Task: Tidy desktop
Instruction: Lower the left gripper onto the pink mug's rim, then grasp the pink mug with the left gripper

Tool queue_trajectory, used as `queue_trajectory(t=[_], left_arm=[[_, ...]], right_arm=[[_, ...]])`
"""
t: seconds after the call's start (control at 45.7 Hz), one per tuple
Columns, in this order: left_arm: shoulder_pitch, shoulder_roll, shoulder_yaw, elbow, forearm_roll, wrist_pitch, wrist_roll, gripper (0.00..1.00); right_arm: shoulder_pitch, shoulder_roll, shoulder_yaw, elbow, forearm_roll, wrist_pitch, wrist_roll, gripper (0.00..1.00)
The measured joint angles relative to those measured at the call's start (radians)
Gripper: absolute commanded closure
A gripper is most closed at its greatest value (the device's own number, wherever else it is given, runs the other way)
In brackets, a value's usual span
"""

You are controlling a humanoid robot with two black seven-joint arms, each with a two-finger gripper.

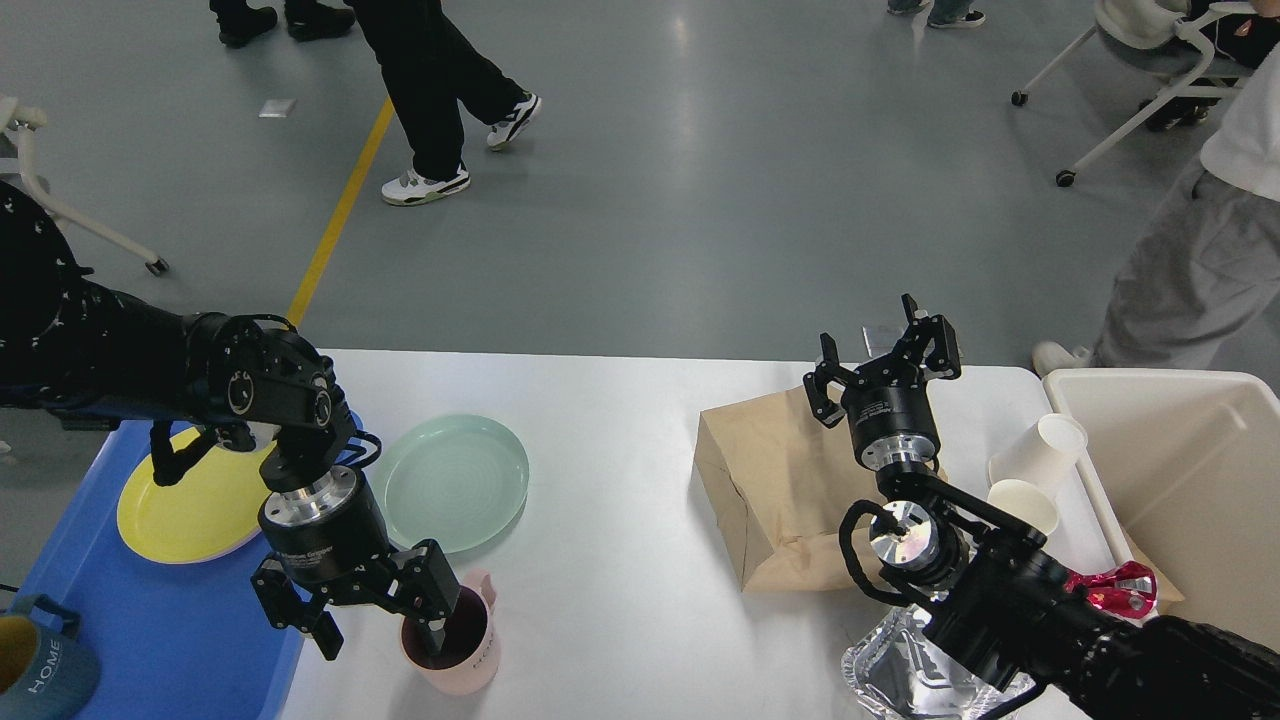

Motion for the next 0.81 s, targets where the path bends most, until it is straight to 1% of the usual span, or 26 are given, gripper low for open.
queue_trajectory(t=[0.088, 0.131, 0.175, 0.241, 0.372, 0.679, 0.81], left_arm=[[0.009, -0.001, 0.0, -0.043, 0.0, 0.145, 0.039, 0.03], [0.016, -0.001, 0.0, -0.069, 0.0, 0.235, 0.053, 0.03], [0.019, -0.001, 0.0, -0.084, 0.0, 0.293, 0.059, 0.03], [0.021, -0.001, 0.0, -0.097, 0.0, 0.346, 0.061, 0.03], [0.022, 0.001, -0.01, -0.102, -0.005, 0.371, 0.062, 0.03], [0.041, -0.007, -0.015, -0.103, -0.006, 0.376, 0.061, 0.03], [0.054, -0.01, -0.015, -0.103, -0.006, 0.392, 0.063, 0.03]], right_arm=[[0.0, 0.0, 0.0, 0.0, 0.0, 0.0, 0.0, 0.0], [0.0, 0.0, 0.0, 0.0, 0.0, 0.0, 0.0, 0.0], [0.0, 0.0, 0.0, 0.0, 0.0, 0.0, 0.0, 0.0], [0.0, 0.0, 0.0, 0.0, 0.0, 0.0, 0.0, 0.0], [0.0, 0.0, 0.0, 0.0, 0.0, 0.0, 0.0, 0.0], [0.0, 0.0, 0.0, 0.0, 0.0, 0.0, 0.0, 0.0], [0.0, 0.0, 0.0, 0.0, 0.0, 0.0, 0.0, 0.0]])
